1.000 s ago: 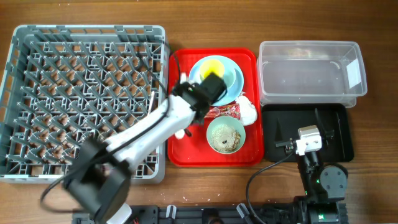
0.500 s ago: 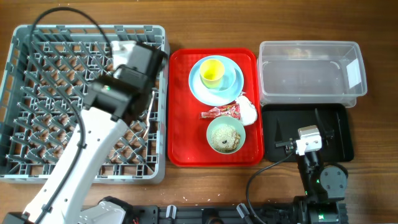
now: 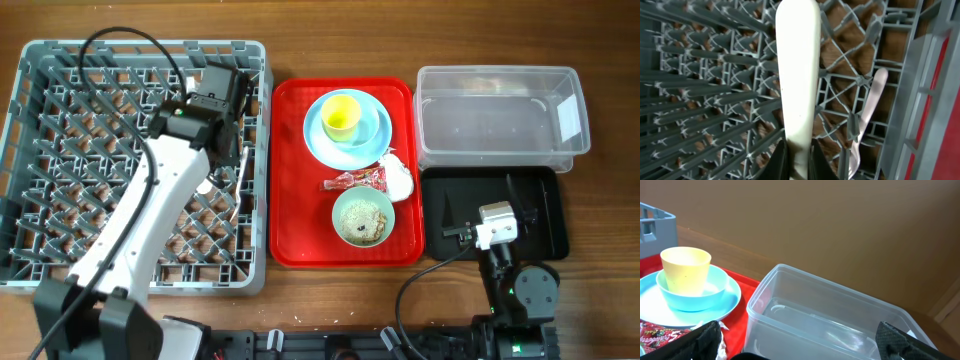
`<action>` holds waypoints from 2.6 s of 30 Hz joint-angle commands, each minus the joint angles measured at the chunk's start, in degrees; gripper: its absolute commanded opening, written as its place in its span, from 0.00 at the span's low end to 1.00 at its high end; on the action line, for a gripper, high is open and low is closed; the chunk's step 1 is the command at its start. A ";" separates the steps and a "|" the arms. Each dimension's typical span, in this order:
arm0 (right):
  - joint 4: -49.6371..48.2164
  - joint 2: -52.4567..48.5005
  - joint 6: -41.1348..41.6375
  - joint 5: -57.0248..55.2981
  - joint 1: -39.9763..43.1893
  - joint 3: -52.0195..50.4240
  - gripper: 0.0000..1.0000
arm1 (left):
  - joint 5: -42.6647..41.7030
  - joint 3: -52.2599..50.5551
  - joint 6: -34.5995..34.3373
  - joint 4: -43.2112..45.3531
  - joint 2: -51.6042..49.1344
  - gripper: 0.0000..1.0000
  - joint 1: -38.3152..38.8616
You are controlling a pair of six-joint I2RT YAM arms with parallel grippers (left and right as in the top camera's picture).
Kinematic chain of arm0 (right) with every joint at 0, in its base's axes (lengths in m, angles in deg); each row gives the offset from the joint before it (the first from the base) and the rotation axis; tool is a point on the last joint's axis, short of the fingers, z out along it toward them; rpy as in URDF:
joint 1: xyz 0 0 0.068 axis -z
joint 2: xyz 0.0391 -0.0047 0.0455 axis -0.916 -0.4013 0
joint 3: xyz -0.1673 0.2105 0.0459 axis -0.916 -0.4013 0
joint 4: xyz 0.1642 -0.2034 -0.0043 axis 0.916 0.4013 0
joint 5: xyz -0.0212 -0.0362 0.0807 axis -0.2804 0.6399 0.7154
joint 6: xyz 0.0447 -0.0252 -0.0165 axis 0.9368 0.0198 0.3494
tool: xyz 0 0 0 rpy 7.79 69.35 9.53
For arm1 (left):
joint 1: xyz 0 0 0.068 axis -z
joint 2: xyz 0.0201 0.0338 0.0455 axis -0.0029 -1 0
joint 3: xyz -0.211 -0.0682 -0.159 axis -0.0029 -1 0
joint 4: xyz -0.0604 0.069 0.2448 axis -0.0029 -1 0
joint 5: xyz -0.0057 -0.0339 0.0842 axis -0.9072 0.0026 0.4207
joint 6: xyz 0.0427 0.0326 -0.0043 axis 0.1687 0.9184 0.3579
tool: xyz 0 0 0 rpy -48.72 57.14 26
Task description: Sort waste into correct bins and load items into the dishwasher rack
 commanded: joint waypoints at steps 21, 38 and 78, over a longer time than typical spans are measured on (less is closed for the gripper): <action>-0.28 0.35 -0.68 0.90 0.09 -0.07 1.00 | -1.31 -7.74 0.52 9.14 -3.17 0.39 -0.48; -0.28 0.35 -0.68 0.92 0.09 -0.07 1.00 | -31.32 1.60 -7.50 10.10 11.06 1.00 -27.15; -4.22 0.31 17.88 19.32 0.09 3.23 1.00 | -31.30 1.60 -7.50 10.12 10.97 1.00 -37.70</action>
